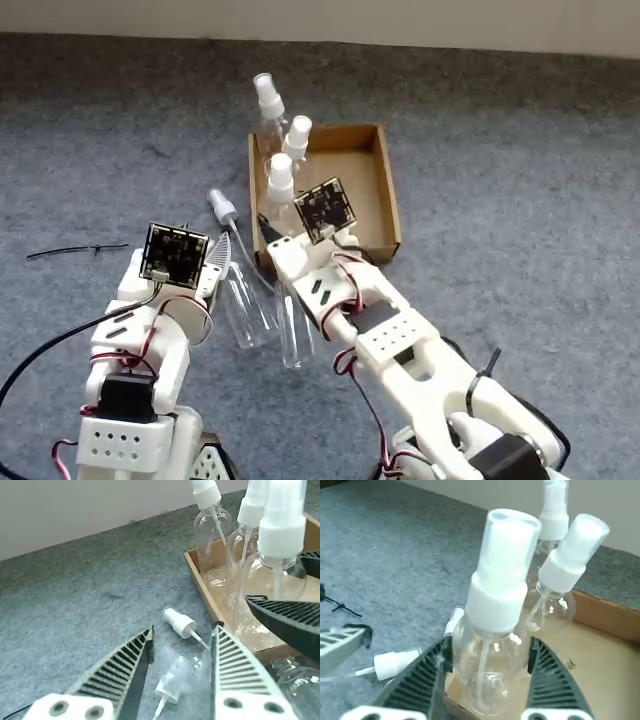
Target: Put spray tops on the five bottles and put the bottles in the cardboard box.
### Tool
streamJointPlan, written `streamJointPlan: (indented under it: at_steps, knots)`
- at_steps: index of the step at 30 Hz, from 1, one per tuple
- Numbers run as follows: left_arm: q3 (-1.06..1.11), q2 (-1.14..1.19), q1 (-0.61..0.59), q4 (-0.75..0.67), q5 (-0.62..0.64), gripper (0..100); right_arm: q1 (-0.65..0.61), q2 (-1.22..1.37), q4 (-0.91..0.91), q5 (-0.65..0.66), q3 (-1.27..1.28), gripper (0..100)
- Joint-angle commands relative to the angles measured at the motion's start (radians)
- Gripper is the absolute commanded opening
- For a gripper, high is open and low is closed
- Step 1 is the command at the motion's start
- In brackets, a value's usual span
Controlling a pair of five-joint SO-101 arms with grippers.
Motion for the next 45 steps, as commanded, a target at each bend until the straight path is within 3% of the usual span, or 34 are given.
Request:
streamJointPlan:
  at_steps: [1, 28, 34, 45]
  knots:
    - [-0.001, -0.008, -0.001, -0.005, 0.000, 17, -0.004, -0.039, -0.065, 0.026, 0.005, 10.5]
    - [0.005, -0.016, -0.001, -0.006, 0.000, 17, 0.024, 0.068, -0.156, 0.026, 0.015, 11.0]
    - [0.005, -0.016, -0.001, -0.006, 0.000, 17, 0.022, 0.068, -0.154, 0.026, 0.016, 17.4]
    - [0.005, -0.016, -0.001, -0.006, 0.000, 17, 0.021, 0.068, -0.151, 0.026, 0.016, 18.2]
